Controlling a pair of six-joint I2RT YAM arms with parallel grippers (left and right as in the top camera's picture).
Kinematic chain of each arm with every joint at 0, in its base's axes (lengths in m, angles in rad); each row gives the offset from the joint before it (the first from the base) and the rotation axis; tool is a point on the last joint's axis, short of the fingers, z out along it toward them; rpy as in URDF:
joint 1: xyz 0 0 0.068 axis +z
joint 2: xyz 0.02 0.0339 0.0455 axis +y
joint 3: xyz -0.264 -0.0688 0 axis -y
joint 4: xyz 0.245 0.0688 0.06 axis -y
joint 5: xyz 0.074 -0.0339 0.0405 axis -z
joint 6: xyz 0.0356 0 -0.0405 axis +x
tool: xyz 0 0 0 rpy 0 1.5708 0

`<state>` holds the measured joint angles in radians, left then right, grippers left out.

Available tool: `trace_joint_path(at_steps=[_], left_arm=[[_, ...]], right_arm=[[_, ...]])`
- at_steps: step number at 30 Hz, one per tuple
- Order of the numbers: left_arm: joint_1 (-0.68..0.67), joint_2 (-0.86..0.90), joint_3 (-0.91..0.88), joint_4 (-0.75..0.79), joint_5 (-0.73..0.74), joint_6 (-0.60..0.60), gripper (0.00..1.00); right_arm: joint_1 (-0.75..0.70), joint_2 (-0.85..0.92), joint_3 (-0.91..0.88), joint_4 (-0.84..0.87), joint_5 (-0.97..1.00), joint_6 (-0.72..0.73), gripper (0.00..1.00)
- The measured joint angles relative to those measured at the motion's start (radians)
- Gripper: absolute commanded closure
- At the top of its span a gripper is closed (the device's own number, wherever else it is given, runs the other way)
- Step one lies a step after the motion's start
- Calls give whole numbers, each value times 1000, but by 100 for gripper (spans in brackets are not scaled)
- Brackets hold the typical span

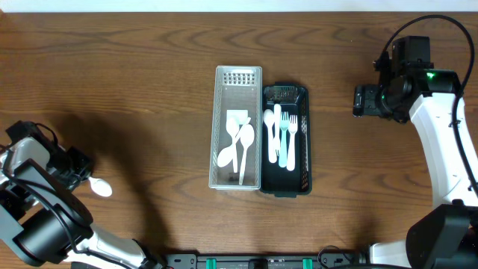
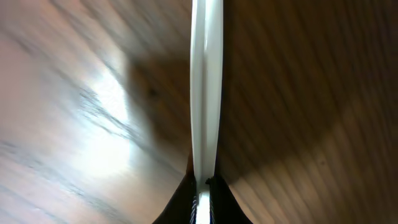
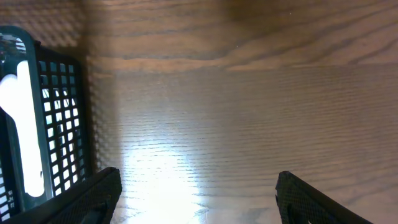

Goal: Pack container
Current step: 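Reach left and grasp the last white spoon at the table edge, then place the last spoon into the white basket with the left gripper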

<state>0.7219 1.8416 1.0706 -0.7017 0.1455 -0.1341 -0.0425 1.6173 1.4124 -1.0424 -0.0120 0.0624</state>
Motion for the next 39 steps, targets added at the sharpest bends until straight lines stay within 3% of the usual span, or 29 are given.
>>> trace_joint_path(at_steps=[8, 16, 20, 28, 39], left_arm=[[-200, -159, 34, -88, 35, 1, 94], [-634, -518, 83, -78, 43, 0, 94], [-832, -581, 84, -51, 51, -4, 94], [-1096, -489, 84, 38, 31, -22, 94], [-1143, -192, 84, 56, 11, -50, 94]], right_arm=[[0, 0, 0, 2, 0, 0, 17], [0, 0, 0, 3, 0, 0, 17], [0, 0, 0, 3, 0, 0, 17], [0, 0, 0, 3, 0, 0, 17], [0, 0, 0, 3, 0, 0, 17]])
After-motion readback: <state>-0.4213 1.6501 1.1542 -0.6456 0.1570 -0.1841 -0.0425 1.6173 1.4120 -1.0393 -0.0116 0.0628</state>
